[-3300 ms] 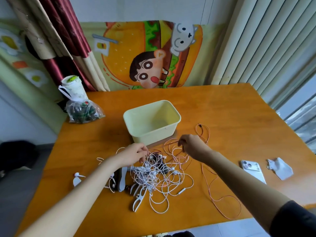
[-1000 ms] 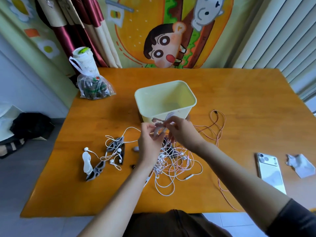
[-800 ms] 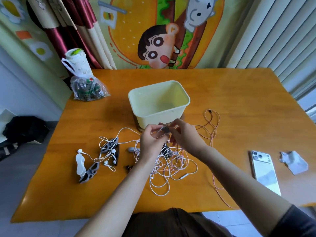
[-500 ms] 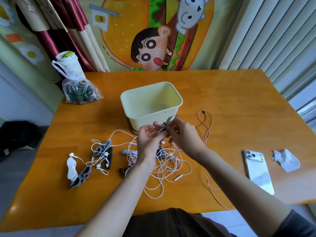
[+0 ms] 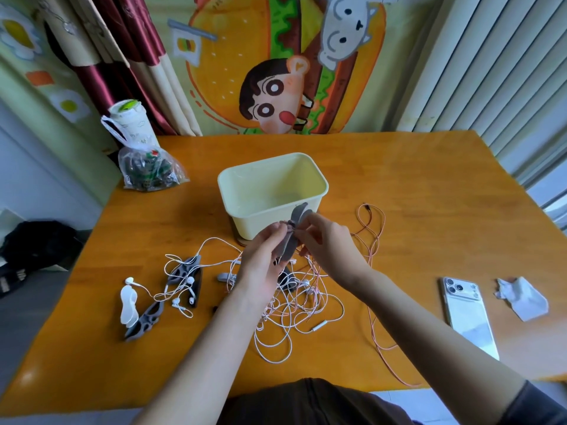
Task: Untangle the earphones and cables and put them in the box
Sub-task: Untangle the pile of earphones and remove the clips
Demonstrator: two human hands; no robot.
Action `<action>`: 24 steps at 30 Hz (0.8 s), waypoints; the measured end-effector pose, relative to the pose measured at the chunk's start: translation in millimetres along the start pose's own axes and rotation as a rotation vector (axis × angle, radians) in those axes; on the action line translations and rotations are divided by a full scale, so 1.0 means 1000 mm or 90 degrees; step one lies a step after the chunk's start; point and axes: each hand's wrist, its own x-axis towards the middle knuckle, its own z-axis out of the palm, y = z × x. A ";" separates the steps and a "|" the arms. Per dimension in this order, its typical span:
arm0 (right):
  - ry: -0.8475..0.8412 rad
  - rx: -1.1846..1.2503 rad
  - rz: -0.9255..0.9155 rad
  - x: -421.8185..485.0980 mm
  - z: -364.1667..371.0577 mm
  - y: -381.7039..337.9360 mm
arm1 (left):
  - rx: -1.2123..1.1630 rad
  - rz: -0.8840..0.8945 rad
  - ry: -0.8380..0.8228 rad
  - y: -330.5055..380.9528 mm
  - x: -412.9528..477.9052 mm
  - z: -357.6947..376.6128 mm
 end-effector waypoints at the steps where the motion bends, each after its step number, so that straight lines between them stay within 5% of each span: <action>1: 0.002 -0.006 -0.003 0.000 0.001 0.000 | 0.004 0.006 0.005 0.000 0.000 0.000; 24: 0.075 -0.027 -0.083 -0.010 0.006 -0.014 | -0.064 0.103 -0.042 0.005 -0.007 -0.001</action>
